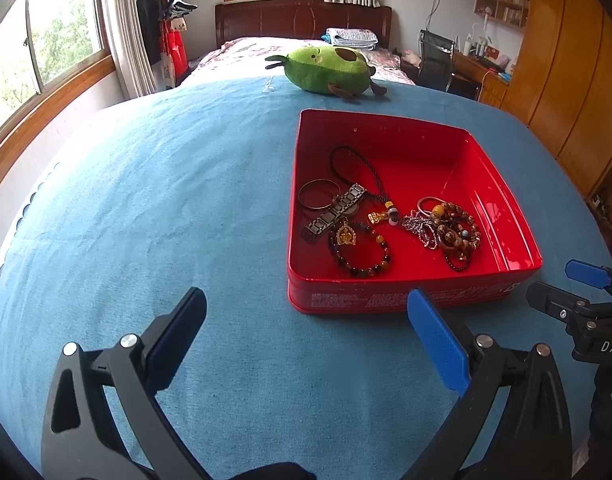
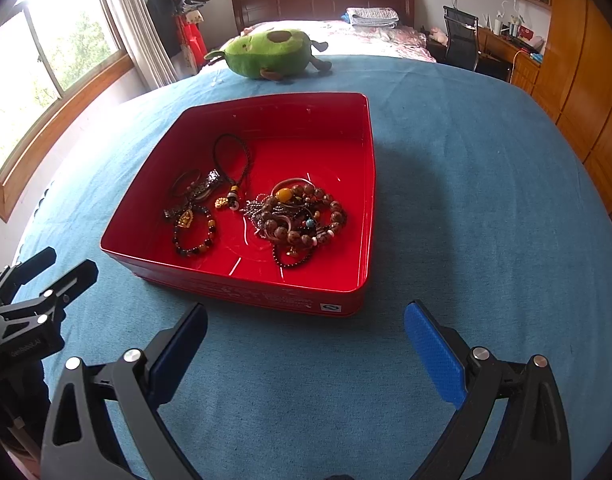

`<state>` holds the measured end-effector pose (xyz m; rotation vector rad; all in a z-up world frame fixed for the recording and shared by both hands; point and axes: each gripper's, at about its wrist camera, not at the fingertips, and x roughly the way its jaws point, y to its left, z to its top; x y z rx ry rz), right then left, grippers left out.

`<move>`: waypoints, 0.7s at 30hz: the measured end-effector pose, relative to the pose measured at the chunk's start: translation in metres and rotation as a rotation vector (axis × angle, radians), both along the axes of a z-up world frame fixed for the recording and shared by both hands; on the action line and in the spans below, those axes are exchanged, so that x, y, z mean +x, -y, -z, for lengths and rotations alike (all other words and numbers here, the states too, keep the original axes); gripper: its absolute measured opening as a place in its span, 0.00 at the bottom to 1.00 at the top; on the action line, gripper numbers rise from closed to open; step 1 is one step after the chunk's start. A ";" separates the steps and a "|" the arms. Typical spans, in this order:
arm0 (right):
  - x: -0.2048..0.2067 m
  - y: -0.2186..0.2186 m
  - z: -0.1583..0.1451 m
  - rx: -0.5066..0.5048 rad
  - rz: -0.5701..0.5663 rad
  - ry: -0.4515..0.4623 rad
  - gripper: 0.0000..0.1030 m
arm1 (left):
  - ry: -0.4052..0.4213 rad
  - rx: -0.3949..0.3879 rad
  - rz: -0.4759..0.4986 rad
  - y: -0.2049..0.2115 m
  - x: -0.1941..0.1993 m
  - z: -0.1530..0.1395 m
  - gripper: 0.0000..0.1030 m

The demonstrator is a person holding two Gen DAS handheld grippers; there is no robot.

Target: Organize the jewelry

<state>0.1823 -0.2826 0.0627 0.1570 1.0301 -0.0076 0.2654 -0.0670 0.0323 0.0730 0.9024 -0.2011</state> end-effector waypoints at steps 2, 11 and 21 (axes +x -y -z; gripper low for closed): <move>0.000 0.000 0.001 0.000 -0.001 -0.001 0.96 | 0.001 0.000 0.001 0.000 0.000 0.000 0.97; 0.001 0.000 0.005 -0.001 0.000 -0.008 0.96 | 0.000 -0.001 0.004 0.000 0.001 0.000 0.97; 0.002 -0.001 0.005 -0.003 0.000 -0.011 0.96 | 0.012 0.008 0.010 0.002 0.000 0.000 0.97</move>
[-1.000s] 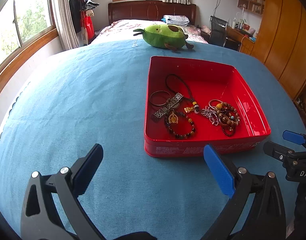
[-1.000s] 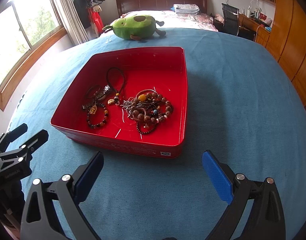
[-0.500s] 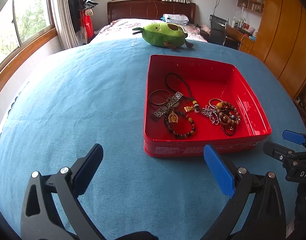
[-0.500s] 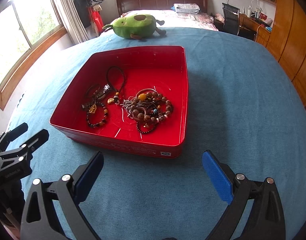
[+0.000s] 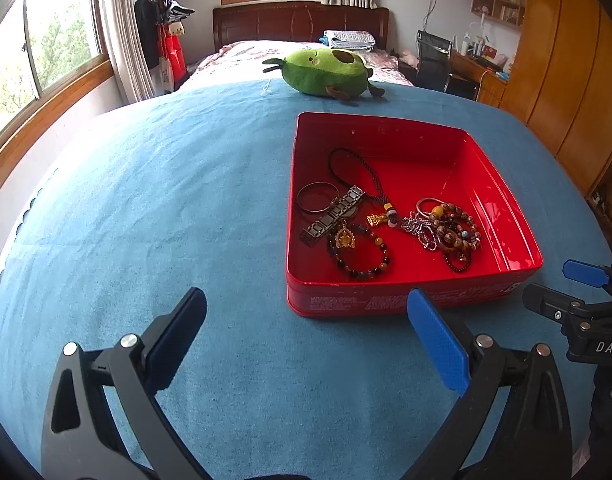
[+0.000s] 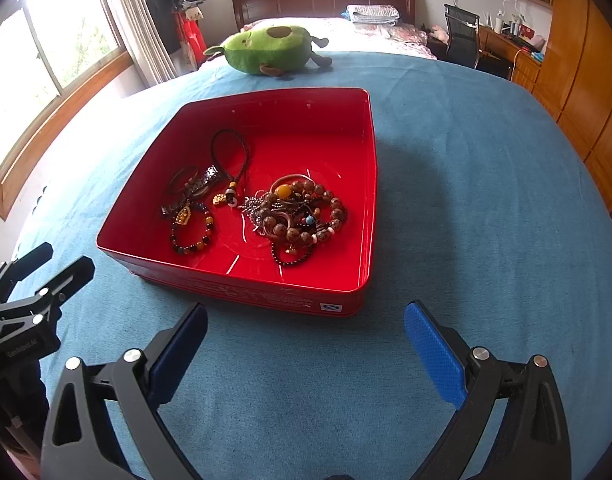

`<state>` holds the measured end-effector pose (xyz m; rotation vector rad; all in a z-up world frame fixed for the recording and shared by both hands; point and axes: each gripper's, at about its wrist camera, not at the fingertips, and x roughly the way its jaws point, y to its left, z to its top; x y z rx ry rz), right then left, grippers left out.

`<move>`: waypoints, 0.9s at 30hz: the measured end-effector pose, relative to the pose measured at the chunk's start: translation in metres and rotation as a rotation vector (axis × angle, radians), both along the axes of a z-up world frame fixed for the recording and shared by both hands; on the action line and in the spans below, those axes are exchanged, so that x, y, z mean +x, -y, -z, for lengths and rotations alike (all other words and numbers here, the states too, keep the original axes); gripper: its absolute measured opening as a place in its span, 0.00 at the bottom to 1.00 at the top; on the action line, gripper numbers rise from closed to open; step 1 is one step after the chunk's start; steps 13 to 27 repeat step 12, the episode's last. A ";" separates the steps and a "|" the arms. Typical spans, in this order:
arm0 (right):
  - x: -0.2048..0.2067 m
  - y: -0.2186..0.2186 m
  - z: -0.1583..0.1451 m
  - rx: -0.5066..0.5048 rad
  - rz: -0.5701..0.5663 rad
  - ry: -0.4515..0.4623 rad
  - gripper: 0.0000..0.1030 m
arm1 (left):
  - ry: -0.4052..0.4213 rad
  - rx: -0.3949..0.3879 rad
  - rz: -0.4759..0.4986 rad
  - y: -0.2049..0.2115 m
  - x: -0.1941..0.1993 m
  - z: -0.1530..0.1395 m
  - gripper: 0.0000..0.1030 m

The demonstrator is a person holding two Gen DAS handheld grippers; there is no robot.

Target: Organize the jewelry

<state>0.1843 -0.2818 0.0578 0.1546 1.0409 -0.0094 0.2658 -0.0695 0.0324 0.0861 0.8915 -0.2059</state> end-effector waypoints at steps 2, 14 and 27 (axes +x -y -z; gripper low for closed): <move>0.000 0.000 0.001 0.001 -0.001 -0.002 0.96 | 0.000 0.001 -0.001 0.000 0.000 0.000 0.97; 0.001 0.000 0.002 0.002 0.001 -0.003 0.96 | -0.021 -0.006 -0.007 -0.001 0.003 0.003 0.97; 0.001 0.000 0.002 0.002 0.001 -0.003 0.96 | -0.021 -0.006 -0.007 -0.001 0.003 0.003 0.97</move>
